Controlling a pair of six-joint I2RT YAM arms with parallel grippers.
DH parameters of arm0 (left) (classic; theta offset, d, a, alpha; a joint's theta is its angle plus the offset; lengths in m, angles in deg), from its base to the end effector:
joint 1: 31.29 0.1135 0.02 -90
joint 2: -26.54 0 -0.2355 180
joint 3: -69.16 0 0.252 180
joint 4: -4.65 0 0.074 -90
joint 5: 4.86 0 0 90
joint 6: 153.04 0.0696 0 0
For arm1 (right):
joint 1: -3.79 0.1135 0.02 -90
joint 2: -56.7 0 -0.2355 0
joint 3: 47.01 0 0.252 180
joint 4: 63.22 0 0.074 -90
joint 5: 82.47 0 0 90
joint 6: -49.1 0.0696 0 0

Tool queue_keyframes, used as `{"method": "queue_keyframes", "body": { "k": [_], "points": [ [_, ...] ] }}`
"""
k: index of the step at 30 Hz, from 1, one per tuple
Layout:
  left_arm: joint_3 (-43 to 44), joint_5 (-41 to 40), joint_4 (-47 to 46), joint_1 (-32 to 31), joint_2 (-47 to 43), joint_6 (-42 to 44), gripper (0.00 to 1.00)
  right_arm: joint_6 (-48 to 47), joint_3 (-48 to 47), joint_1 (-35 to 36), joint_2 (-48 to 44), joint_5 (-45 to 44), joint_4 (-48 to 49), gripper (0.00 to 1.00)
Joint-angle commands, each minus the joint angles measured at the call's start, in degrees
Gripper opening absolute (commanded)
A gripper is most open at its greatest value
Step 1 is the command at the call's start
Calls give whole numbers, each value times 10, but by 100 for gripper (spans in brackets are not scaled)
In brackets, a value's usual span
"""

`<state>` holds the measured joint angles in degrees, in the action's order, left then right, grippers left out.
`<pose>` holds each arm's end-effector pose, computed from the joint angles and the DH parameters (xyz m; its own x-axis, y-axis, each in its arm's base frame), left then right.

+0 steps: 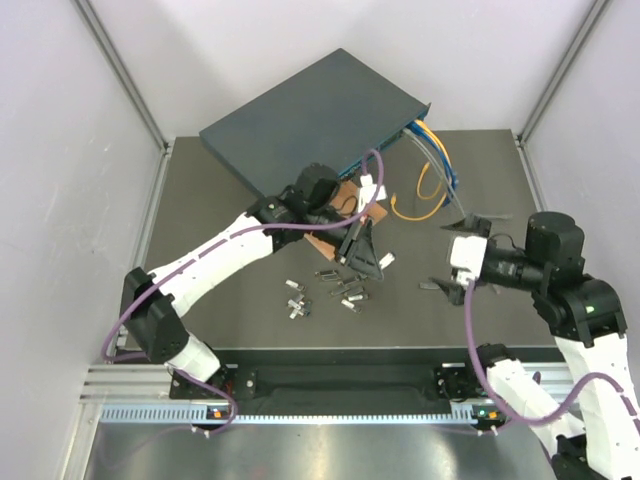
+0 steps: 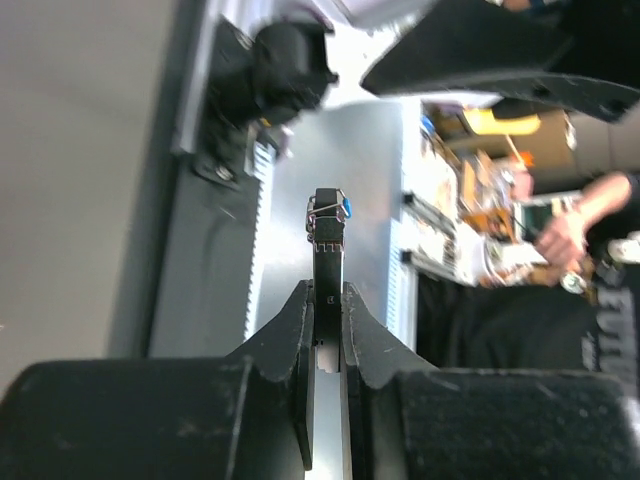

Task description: Insert the plug into the switch port

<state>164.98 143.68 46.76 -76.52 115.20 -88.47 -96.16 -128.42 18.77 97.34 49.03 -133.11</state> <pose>0.2078 -0.2938 0.3171 -0.7349 0.4226 -0.5304 0.6061 0.0583 -0.7933 0.1256 0.0813 0.3701 0.3507 -0.5433 -0.7628 -0.8153 0.2237 -0.5341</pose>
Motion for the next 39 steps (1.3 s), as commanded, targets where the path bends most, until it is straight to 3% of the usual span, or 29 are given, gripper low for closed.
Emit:
{"method": "queue_keyframes", "body": {
  "k": [1, 2, 6, 8, 16, 21, 36, 38, 39],
  "points": [
    [-14, 55, -6, -23, 4, -15, 0, -240, -38, 7, 9, 55, -165, 99],
    [-13, 63, -6, -25, 9, -20, 0, -282, -41, 8, 22, 69, -183, 97],
    [-6, 82, -7, -31, 41, -43, 0, -312, -35, 15, 61, 95, -195, 94],
    [-5, 87, -10, -35, 48, -48, 0, -319, -29, 25, 78, 99, -177, 87],
    [-19, 114, -80, -38, 73, -142, 0, -249, -17, 137, 104, 43, -113, 66],
    [-14, 122, -88, -38, 85, -148, 0, -207, -5, 188, 122, 8, -85, 56],
    [-12, 120, -83, -43, 85, -133, 0, -172, -3, 218, 145, -30, -67, 28],
    [-9, 119, -83, -43, 85, -132, 0, -174, -3, 220, 145, -33, -68, 18],
    [-9, 119, -82, -43, 85, -131, 0, -174, -2, 222, 143, -35, -69, 7]
  ]
}}
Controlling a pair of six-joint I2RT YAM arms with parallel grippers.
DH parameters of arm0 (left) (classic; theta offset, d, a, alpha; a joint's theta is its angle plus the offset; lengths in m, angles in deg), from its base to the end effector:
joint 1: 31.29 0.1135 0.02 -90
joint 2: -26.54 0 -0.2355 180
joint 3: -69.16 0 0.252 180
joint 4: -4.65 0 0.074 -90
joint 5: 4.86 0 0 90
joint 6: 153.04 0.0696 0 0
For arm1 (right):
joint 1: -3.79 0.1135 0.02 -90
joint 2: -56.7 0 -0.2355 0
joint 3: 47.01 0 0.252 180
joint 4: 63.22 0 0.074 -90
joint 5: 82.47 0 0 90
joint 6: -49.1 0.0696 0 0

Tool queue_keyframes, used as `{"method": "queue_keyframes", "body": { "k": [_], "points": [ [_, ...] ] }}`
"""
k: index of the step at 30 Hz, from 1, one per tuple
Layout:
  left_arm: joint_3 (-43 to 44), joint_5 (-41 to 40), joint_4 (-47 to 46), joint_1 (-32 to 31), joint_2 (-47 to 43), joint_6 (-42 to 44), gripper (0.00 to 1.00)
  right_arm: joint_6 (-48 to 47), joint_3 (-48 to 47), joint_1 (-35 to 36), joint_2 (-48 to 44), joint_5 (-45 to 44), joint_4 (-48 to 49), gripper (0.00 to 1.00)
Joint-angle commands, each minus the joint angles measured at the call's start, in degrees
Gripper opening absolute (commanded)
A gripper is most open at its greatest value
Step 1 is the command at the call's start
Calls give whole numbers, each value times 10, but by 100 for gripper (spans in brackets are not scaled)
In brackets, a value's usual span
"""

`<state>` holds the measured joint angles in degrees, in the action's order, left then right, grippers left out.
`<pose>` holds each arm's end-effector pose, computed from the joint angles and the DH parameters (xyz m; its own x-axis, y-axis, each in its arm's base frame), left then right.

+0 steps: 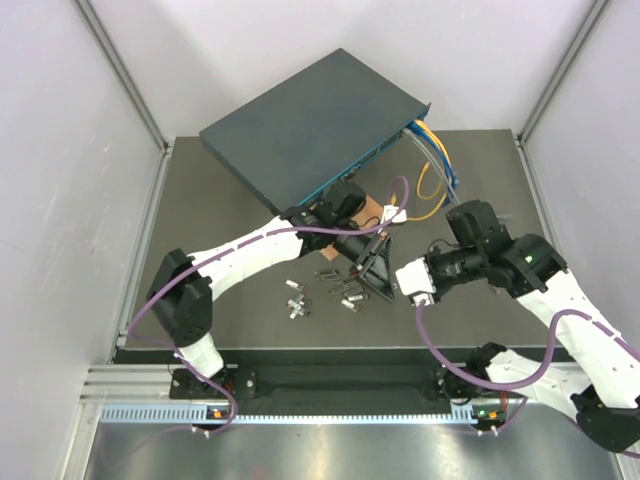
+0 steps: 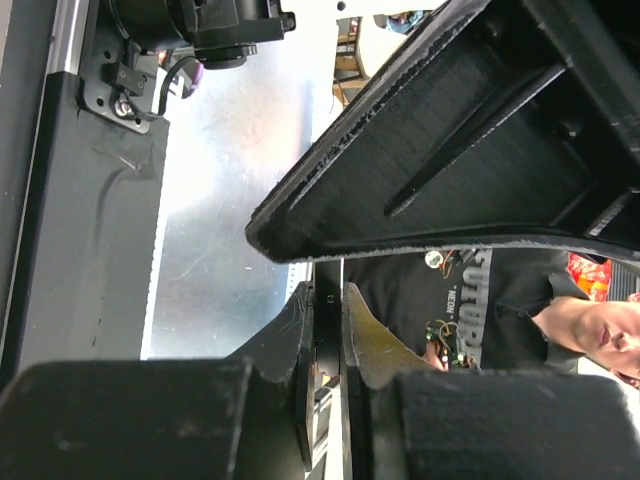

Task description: Insert the plug into the switch port

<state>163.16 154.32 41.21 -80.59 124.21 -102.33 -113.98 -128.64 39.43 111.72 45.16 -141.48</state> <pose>0.1974 -0.3292 0.2670 -0.7913 0.5748 -0.2086 0.3020 0.0707 -0.9507 0.1300 0.1455 0.3181 0.5506 -0.5376 -0.6387 -0.8337 -0.3141 -0.4543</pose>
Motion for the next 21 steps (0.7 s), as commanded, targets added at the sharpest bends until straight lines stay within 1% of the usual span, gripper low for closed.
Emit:
{"method": "queue_keyframes", "body": {
  "k": [1, 3, 4, 5, 6, 7, 8, 9, 11, 12, 14, 18, 20, 21],
  "points": [
    [12, 12, -27, -3, -5, 10, 4, 3, 0, 17, -2, 3, 15, 1],
    [19, 2, -14, -2, -6, 27, 23, 3, 5, 20, -5, 0, 16, 0],
    [33, -3, -6, -2, -6, 41, 37, -1, 8, 21, -11, -2, 16, 0],
    [43, -12, 21, -2, -10, 82, 49, 0, 10, 22, -16, -4, 18, 0],
    [55, -40, 39, -1, -11, 106, 58, 0, 16, 22, -21, -5, 20, 0],
    [81, -55, 55, -1, -12, 126, 65, 2, 18, 23, -31, -5, 23, 0],
    [93, -65, 66, -1, -10, 155, 76, 4, 21, 24, -35, -7, 26, 0],
    [106, -83, 87, 1, -8, 165, 80, 8, 24, 23, -39, -8, 27, 0],
    [136, -89, 96, 6, -4, 177, 88, 19, 26, 24, -50, -11, 31, 0],
    [143, -90, 95, 14, -3, 176, 89, 21, 32, 24, -55, -12, 31, 0],
    [163, -97, 94, 24, 1, 178, 91, 35, 41, 24, -74, -19, 37, 0],
    [197, -120, 89, 65, 0, 181, 99, 71, 81, 25, -122, -30, 65, 0],
    [222, -144, 67, 82, -7, 177, 99, 114, 95, 24, -151, -42, 94, 0],
    [230, -157, 52, 101, -12, 172, 99, 138, 103, 25, -155, -50, 129, 0]
  ]
}}
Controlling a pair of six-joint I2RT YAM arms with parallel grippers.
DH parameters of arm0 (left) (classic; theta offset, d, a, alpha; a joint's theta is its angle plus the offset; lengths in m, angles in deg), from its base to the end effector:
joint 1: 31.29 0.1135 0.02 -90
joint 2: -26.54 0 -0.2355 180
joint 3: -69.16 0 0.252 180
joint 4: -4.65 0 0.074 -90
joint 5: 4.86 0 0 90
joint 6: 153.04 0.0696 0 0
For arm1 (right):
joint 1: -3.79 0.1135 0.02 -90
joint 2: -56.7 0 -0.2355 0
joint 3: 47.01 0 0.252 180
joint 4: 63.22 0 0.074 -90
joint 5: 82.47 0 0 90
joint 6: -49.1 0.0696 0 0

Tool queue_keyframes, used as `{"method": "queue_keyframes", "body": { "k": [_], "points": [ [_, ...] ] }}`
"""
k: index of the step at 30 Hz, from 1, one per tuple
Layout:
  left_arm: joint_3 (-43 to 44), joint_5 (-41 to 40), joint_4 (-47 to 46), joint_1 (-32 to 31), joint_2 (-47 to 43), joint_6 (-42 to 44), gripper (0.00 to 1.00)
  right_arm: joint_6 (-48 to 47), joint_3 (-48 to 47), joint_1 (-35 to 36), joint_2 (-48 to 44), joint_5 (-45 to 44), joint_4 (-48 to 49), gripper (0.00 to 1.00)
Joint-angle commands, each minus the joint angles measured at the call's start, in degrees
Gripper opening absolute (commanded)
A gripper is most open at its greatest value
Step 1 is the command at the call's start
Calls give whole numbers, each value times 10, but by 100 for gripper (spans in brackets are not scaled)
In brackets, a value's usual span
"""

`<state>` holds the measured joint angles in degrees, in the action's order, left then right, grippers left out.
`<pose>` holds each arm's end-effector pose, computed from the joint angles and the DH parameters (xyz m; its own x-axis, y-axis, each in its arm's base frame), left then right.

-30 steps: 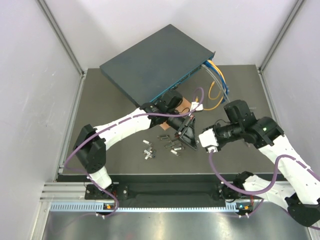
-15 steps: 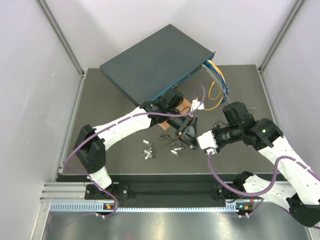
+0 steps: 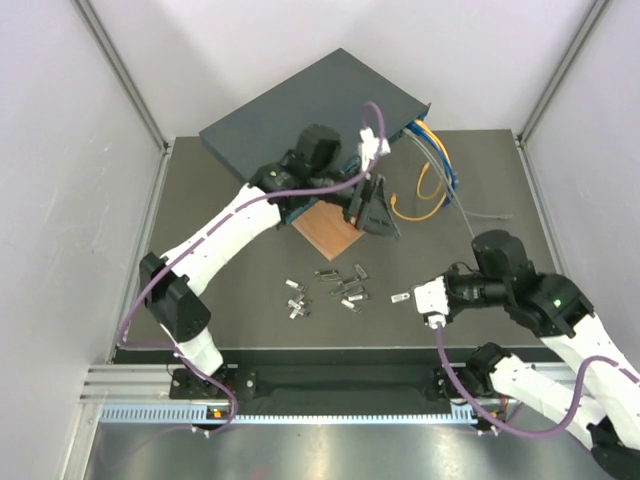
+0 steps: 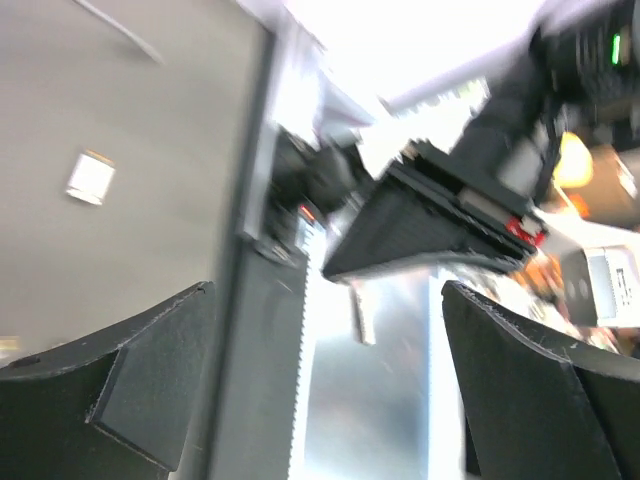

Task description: Insert the plug into the switch port

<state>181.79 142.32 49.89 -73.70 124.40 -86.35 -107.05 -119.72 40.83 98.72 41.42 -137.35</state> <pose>0.2501 -0.3077 0.3544 -0.7001 0.3490 -0.6229 0.6787 0.0542 -0.7324 0.1023 0.1258 0.3092 0.5310 -0.5504 -0.6443 -0.8348 -0.2095 -0.5091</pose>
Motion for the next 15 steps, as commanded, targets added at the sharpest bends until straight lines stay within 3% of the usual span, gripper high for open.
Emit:
{"method": "queue_keyframes", "body": {
  "k": [1, 7, 15],
  "points": [
    [54, -51, -49, 42, -21, 8, 99, 126, 16, 10, -26, -37, 109, 0],
    [43, -170, -126, 129, -99, 2, 99, 336, -18, 9, 58, -164, 201, 0],
    [-76, -276, -213, 286, -271, -82, 99, 461, -94, -13, 146, -264, 262, 0]
  ]
}}
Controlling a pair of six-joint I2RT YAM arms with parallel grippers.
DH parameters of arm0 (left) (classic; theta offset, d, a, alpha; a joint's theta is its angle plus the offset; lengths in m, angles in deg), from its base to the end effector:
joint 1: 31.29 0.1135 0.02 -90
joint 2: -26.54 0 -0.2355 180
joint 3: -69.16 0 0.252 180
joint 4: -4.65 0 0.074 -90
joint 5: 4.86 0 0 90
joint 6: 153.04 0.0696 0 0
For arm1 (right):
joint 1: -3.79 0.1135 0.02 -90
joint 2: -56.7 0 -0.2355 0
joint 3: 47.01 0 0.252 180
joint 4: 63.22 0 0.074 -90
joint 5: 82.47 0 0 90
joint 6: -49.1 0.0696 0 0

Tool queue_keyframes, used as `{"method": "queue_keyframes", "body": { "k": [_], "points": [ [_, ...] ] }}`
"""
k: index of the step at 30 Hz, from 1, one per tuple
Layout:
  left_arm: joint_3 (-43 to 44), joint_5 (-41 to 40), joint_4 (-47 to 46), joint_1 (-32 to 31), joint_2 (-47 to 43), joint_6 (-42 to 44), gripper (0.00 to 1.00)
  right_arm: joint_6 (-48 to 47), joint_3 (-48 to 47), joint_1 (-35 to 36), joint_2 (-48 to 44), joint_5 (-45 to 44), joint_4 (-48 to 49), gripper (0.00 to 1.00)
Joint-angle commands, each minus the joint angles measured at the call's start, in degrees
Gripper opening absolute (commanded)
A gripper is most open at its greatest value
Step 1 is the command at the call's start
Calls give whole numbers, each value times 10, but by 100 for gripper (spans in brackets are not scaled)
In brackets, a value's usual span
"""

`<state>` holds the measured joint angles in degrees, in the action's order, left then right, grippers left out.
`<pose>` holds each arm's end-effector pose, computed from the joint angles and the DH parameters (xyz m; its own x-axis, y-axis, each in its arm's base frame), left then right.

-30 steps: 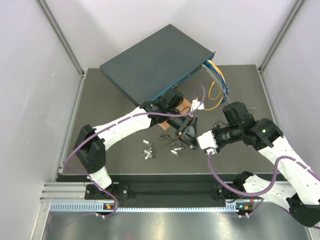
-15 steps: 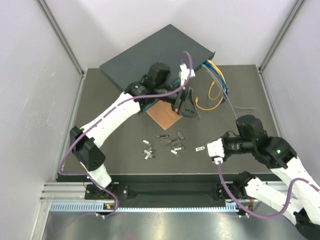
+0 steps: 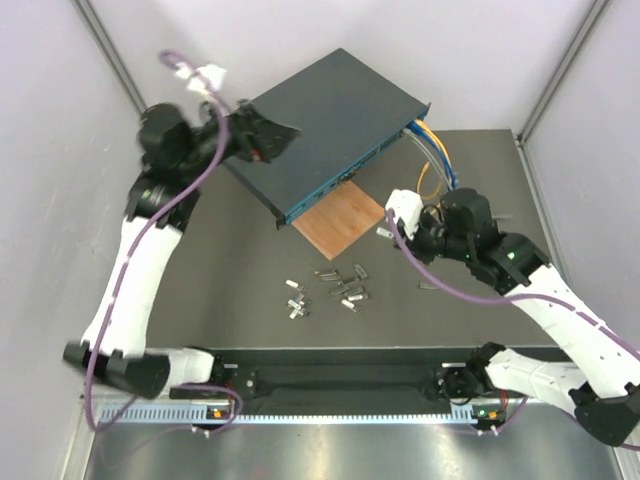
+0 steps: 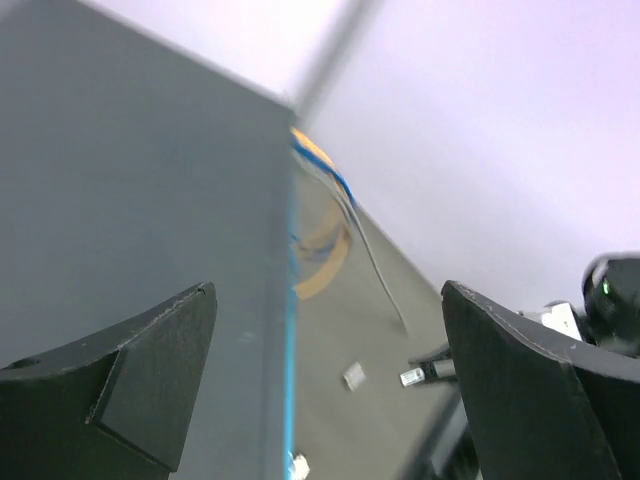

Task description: Insert the plug into the switch port

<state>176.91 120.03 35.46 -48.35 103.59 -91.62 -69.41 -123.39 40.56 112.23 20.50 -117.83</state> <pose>0.2895 -0.1305 0.4714 -0.3783 -0.2944 -0.8776 0.6906 0.5415 -0.4793 0.1830 0.1562 0.3185 -0.0414 -0.6116 -0.7901 -0.8564 0.4290 -0.2872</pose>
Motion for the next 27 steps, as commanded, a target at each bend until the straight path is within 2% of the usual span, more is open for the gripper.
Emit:
{"method": "queue_keyframes", "body": {
  "k": [1, 4, 9, 12, 15, 25, 27],
  "points": [
    [-55, -81, -70, 46, -80, -33, 99, 100, -68, -15, 32, -60, 67, 0],
    [-114, -126, -54, 99, -149, -79, 99, 130, -121, -47, 84, -54, 66, 0],
    [-220, -103, -44, 195, -204, -153, 99, 150, -219, -80, 168, -71, 34, 0],
    [-300, -86, -68, 205, -224, -186, 99, 157, -256, -84, 207, -76, 25, 0],
    [-330, -76, -86, 207, -222, -203, 99, 173, -283, -82, 235, -89, 25, 0],
    [-348, -24, -149, 205, -162, -238, 99, 200, -304, -76, 285, -95, 30, 0],
    [-353, -22, -159, 200, -154, -244, 96, 202, -312, -74, 295, -94, 31, 0]
  ]
}}
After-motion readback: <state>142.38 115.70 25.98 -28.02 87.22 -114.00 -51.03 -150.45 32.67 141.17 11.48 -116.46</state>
